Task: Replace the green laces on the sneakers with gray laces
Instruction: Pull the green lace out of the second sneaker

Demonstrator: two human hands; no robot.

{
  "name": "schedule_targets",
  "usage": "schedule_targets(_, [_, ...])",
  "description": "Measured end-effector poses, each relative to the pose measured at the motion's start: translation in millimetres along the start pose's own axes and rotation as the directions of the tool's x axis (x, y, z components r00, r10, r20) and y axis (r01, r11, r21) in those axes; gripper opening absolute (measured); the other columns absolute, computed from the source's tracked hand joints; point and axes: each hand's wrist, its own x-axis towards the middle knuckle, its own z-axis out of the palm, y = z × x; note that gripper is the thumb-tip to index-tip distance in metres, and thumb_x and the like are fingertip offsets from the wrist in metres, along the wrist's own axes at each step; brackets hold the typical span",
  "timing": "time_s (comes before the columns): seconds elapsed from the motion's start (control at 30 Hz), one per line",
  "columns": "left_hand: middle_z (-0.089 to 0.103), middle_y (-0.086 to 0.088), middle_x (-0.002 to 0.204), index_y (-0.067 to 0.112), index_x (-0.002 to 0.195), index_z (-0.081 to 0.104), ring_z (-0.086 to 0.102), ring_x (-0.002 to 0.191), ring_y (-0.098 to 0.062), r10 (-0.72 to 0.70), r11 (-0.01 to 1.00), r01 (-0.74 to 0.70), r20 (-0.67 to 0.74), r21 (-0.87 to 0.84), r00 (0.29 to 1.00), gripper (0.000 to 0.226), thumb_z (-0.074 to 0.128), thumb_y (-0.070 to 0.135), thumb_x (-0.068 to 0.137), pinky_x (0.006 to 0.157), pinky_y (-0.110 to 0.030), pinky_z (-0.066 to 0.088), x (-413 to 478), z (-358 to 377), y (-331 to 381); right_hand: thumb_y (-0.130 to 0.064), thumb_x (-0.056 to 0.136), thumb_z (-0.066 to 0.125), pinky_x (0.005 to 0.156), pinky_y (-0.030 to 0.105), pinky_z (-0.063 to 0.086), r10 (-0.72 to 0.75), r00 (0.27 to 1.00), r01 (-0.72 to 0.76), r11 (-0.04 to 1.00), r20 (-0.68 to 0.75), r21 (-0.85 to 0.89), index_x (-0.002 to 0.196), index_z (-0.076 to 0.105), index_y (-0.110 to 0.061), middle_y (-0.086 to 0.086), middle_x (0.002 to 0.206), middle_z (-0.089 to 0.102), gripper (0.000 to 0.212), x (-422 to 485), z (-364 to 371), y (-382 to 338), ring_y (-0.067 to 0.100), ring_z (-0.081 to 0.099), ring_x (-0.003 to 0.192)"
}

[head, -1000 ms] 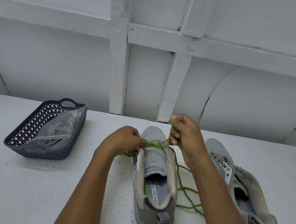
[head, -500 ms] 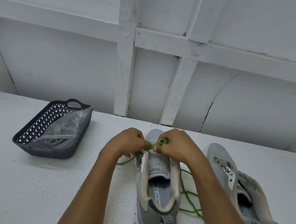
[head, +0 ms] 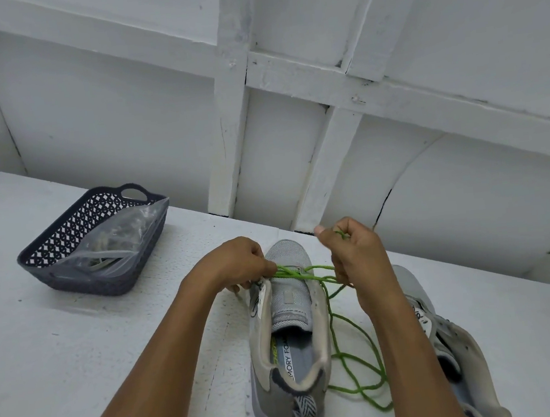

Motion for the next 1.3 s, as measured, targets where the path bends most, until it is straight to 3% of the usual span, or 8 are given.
schedule_targets(0.17, [0.069, -0.002, 0.081, 0.013, 0.088, 0.065, 0.065, 0.071, -0.016, 0.004, 1.000, -0.004, -0.002, 0.010, 1.000, 0.017, 0.068, 0.029, 0.085, 0.062, -0.026, 0.051, -0.7, 0.3, -0.6, -0.033, 0.084, 0.076, 0.058, 0.013, 0.038, -0.004, 0.998, 0.036, 0.885, 0.069, -0.464, 0.083, 0.067, -0.027, -0.018, 0.080, 0.061, 0.011, -1.4, -9.0, 1.3, -0.009, 0.053, 0.069])
schedule_targets(0.33, [0.069, -0.002, 0.082, 0.014, 0.088, 0.064, 0.065, 0.072, -0.015, 0.006, 1.000, -0.006, 0.005, 0.014, 1.000, 0.016, 0.068, 0.029, 0.085, 0.061, -0.026, 0.050, -0.8, 0.3, 0.9, -0.056, 0.090, 0.059, 0.053, 0.030, 0.032, 0.185, 0.975, -0.017, 0.613, 0.122, -0.790, 0.052, 0.049, -0.017, -0.006, 0.047, 0.047, 0.056, 3.0, -6.4, 13.3, 0.013, 0.046, 0.056])
schedule_targets(0.63, [0.068, -0.001, 0.079, 0.011, 0.090, 0.065, 0.066, 0.071, -0.016, -0.011, 1.000, 0.011, 0.011, 0.000, 1.000, 0.017, 0.068, 0.027, 0.085, 0.064, -0.027, 0.052, -1.5, -0.7, 1.1, -0.030, 0.097, 0.061, 0.086, 0.038, 0.056, 0.004, 1.000, -0.006, 0.998, 0.025, 0.063, 0.075, 0.068, -0.006, 0.014, 0.086, 0.075, 0.033, -1.1, -7.3, 7.8, 0.022, 0.070, 0.091])
schedule_targets(0.77, [0.068, -0.001, 0.080, 0.011, 0.091, 0.066, 0.066, 0.070, -0.016, -0.014, 1.000, 0.014, 0.006, 0.005, 1.000, 0.016, 0.068, 0.026, 0.084, 0.066, -0.028, 0.054, -1.0, -0.4, 0.7, -0.019, 0.100, 0.054, 0.048, 0.029, 0.051, 0.088, 0.996, -0.064, 0.891, -0.034, 0.449, 0.067, 0.046, -0.011, 0.001, 0.047, 0.040, 0.035, 0.3, -12.7, 4.3, 0.016, 0.045, 0.041])
schedule_targets(0.87, [0.069, -0.002, 0.082, 0.012, 0.091, 0.066, 0.066, 0.072, -0.016, -0.014, 1.000, 0.014, 0.000, 0.005, 1.000, 0.017, 0.069, 0.026, 0.084, 0.066, -0.028, 0.054, -0.7, -0.7, 0.0, -0.022, 0.098, 0.058, 0.038, 0.019, 0.020, 0.149, 0.984, -0.111, 0.941, -0.098, 0.321, 0.064, 0.034, -0.019, -0.004, 0.052, 0.025, 0.041, 2.6, -21.5, 10.0, 0.009, 0.019, 0.040])
schedule_targets(1.03, [0.069, -0.002, 0.082, 0.012, 0.092, 0.066, 0.065, 0.070, -0.016, -0.005, 1.000, 0.005, -0.010, 0.023, 1.000, 0.016, 0.068, 0.025, 0.083, 0.067, -0.030, 0.054, -0.5, 0.1, 0.5, -0.037, 0.093, 0.065, 0.041, 0.021, 0.030, 0.278, 0.959, -0.254, 0.923, 0.045, -0.289, 0.083, 0.054, -0.012, 0.002, 0.054, 0.050, 0.029, -0.9, -28.1, 27.9, 0.011, 0.035, 0.038])
schedule_targets(1.2, [0.068, 0.004, 0.079, 0.018, 0.083, 0.065, 0.062, 0.068, -0.011, 0.159, 0.987, -0.157, -0.049, 0.043, 0.986, 0.004, 0.068, 0.017, 0.080, 0.066, -0.031, 0.053, -4.1, 4.0, 5.2, -0.073, 0.077, 0.063, 0.067, 0.032, 0.046, 0.255, 0.957, -0.184, 0.905, 0.142, -0.384, 0.074, 0.059, -0.017, -0.006, 0.064, 0.062, 0.056, -7.4, -14.7, 39.1, 0.016, 0.061, 0.065])
schedule_targets(1.3, [0.065, 0.009, 0.092, 0.026, 0.087, 0.069, 0.062, 0.080, -0.011, 0.271, 0.961, -0.265, -0.079, 0.079, 0.959, 0.010, 0.070, 0.019, 0.080, 0.075, -0.031, 0.052, -6.1, 8.9, 12.2, -0.057, 0.080, 0.071, 0.069, 0.033, 0.044, 0.226, 0.960, -0.173, 0.943, 0.167, -0.283, 0.067, 0.055, -0.020, -0.005, 0.065, 0.055, 0.043, -9.9, -8.2, 42.0, 0.014, 0.052, 0.065])
